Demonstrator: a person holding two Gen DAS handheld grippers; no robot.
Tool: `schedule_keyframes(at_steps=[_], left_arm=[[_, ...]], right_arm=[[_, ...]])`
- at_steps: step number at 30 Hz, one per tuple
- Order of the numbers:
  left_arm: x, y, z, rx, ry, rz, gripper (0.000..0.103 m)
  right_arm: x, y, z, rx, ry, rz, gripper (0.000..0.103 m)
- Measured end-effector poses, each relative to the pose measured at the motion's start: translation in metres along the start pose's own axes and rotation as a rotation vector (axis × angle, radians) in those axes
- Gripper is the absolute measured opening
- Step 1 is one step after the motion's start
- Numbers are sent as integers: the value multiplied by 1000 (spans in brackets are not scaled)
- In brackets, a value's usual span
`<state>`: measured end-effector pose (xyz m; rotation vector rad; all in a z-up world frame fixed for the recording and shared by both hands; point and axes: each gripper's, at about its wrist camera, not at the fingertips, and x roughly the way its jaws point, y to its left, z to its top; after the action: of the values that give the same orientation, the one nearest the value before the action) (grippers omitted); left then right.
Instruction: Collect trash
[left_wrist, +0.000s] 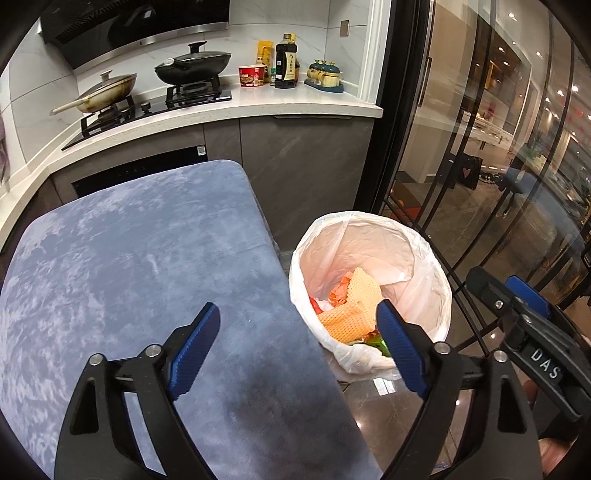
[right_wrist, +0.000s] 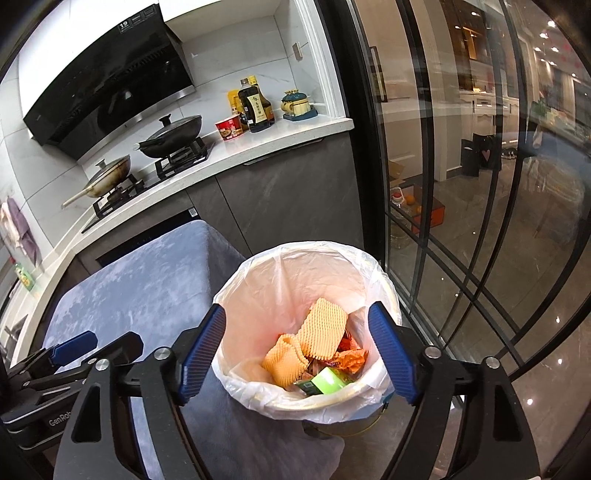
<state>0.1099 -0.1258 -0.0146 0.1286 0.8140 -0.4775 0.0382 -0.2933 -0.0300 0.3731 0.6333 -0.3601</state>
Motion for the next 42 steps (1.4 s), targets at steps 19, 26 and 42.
schedule_keyframes(at_steps=[19,26,42], left_arm=[[-17,10,-23,2,-10,35,94],[-18,10,-30,-1,0,51,94],[-24,18,-49,-13,23,68,95]], right_arm=[[-18,2,-18,-37,6,-22,97],[-18,4,-26,-62,30,-44,97],[-31,16,-42,-144,39,-58,97]])
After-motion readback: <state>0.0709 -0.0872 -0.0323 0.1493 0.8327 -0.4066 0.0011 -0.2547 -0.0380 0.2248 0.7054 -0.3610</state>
